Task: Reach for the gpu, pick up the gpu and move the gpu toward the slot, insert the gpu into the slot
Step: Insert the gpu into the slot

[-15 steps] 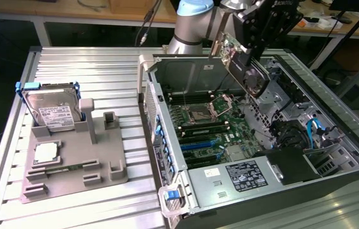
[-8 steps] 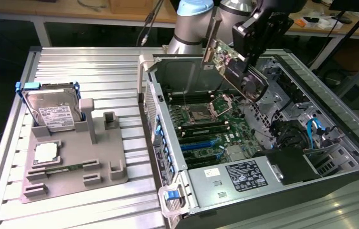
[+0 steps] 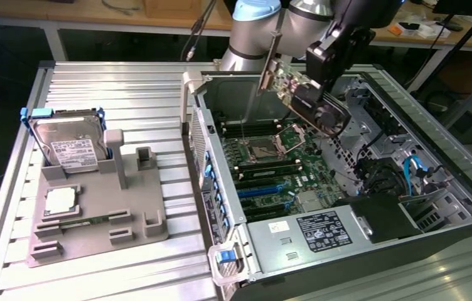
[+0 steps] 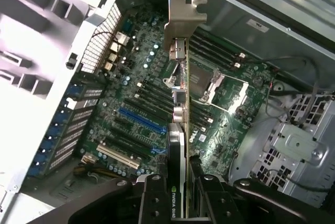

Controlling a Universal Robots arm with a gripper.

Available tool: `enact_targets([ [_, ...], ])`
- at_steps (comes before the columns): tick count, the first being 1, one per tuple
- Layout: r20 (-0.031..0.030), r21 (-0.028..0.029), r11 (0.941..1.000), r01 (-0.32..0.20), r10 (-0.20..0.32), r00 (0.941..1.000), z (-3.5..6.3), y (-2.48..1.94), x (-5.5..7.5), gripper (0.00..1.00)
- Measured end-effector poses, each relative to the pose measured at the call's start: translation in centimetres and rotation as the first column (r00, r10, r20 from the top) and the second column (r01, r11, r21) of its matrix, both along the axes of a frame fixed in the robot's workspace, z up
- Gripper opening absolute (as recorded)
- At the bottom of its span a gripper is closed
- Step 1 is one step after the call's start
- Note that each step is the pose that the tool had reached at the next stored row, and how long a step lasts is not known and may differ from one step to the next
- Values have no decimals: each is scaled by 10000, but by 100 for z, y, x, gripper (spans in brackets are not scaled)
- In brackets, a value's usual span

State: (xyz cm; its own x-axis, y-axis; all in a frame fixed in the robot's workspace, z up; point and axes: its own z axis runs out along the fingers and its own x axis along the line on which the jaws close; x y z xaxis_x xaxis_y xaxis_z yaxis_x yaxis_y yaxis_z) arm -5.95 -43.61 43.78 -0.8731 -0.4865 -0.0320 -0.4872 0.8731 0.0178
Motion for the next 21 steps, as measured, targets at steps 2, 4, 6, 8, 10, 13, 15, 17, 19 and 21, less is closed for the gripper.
enact_targets([
  [2, 0, 0, 9994, -354, 354, 9994, -31, 0, 0, 27],
  [4, 0, 0, 9973, -730, 730, 9973, -64, 0, 0, 27],
  [6, 1, 1, 9942, -1078, 1078, 9942, -94, 0, 0, 27],
  [8, 0, 0, 9894, -1452, 1452, 9894, -126, 0, 0, 27],
  [10, 0, -1, 9835, -1807, 1807, 9835, -157, 0, 0, 27],
  [13, 0, 0, 9720, -2350, 2350, 9720, -206, 0, 0, 27],
  [15, 0, 0, 9607, -2776, 2776, 9607, -244, 0, 0, 27],
  [17, -1, -2, 9494, -3140, 3140, 9494, -277, 0, 0, 27],
  [19, -1, -5, 9369, -3495, 3495, 9369, -311, 0, 0, 27],
  [21, -8, -19, 9264, -3765, 3765, 9264, -340, 0, 15, 27],
])
